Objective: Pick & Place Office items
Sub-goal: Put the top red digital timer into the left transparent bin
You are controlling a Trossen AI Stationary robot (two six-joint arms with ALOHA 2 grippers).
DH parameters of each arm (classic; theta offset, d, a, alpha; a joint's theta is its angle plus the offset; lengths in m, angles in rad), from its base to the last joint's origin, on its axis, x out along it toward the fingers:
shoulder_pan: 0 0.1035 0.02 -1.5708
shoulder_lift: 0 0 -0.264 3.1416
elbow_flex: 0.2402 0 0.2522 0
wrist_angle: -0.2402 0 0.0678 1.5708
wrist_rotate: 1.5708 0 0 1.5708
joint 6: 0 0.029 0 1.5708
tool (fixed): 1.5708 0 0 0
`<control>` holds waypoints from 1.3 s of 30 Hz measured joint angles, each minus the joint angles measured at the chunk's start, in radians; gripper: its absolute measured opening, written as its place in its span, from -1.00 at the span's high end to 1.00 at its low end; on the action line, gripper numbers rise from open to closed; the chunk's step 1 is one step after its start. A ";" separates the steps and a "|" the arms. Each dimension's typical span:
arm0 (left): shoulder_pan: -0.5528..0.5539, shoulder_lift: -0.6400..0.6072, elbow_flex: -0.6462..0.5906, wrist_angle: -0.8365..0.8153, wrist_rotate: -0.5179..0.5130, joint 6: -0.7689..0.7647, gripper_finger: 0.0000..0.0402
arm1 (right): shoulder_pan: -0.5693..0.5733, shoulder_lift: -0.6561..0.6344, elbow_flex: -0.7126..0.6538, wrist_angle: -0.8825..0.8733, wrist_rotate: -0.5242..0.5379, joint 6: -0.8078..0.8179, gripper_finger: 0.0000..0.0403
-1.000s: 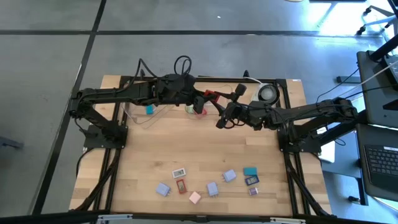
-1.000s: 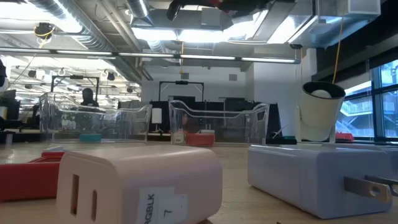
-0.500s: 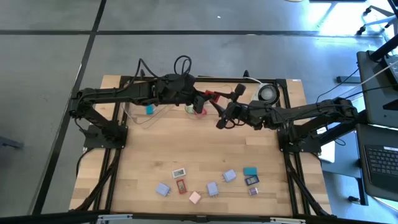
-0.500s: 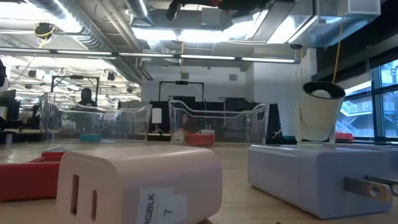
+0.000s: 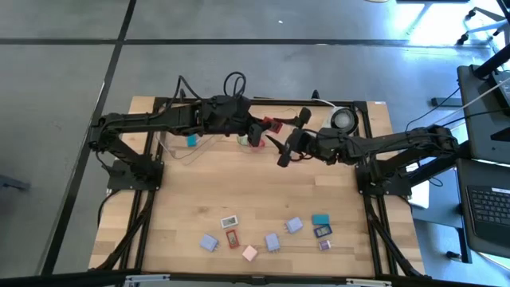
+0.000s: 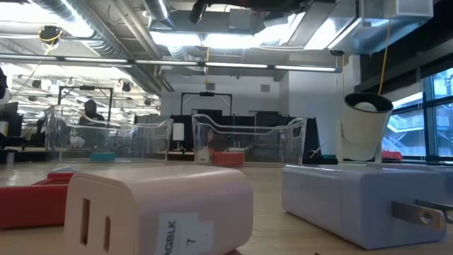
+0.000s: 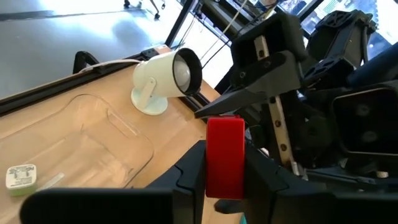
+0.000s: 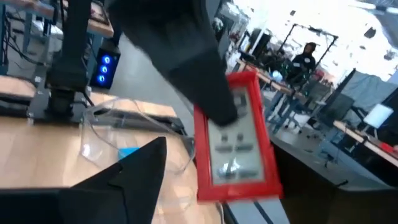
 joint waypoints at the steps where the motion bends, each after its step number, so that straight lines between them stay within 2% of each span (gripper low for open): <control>1: 0.002 -0.001 0.000 0.002 -0.001 0.000 0.67 | 0.000 -0.003 0.000 -0.016 0.010 0.011 -0.38; 8: 0.045 -0.070 0.002 0.000 -0.027 0.025 0.67 | -0.003 -0.070 0.000 -0.195 0.115 0.095 -0.43; 12: 0.053 -0.124 0.002 -0.090 -0.100 0.067 0.67 | -0.003 -0.111 0.000 -0.324 0.106 0.211 -0.42; 15: 0.054 -0.165 0.002 -0.254 -0.214 0.077 0.66 | -0.003 -0.119 0.000 -0.419 0.052 0.338 -0.41; 18: 0.054 -0.194 0.002 -0.471 -0.317 0.026 0.66 | -0.003 -0.120 0.000 -0.513 -0.026 0.486 -0.41; 23: 0.054 -0.207 -0.022 -0.898 -0.451 -0.148 0.66 | -0.003 -0.106 0.000 -0.650 -0.155 0.716 -0.41; 26: 0.059 -0.207 -0.097 -1.070 -0.466 -0.294 0.66 | -0.003 -0.089 0.000 -0.701 -0.190 0.811 -0.41; 31: 0.082 -0.205 -0.276 -1.057 -0.406 -0.370 0.66 | -0.003 -0.059 0.000 -0.723 -0.201 0.914 -0.41; 39: 0.149 -0.205 -0.574 -0.817 -0.285 -0.355 0.66 | -0.001 -0.014 -0.001 -0.727 -0.257 1.057 -0.40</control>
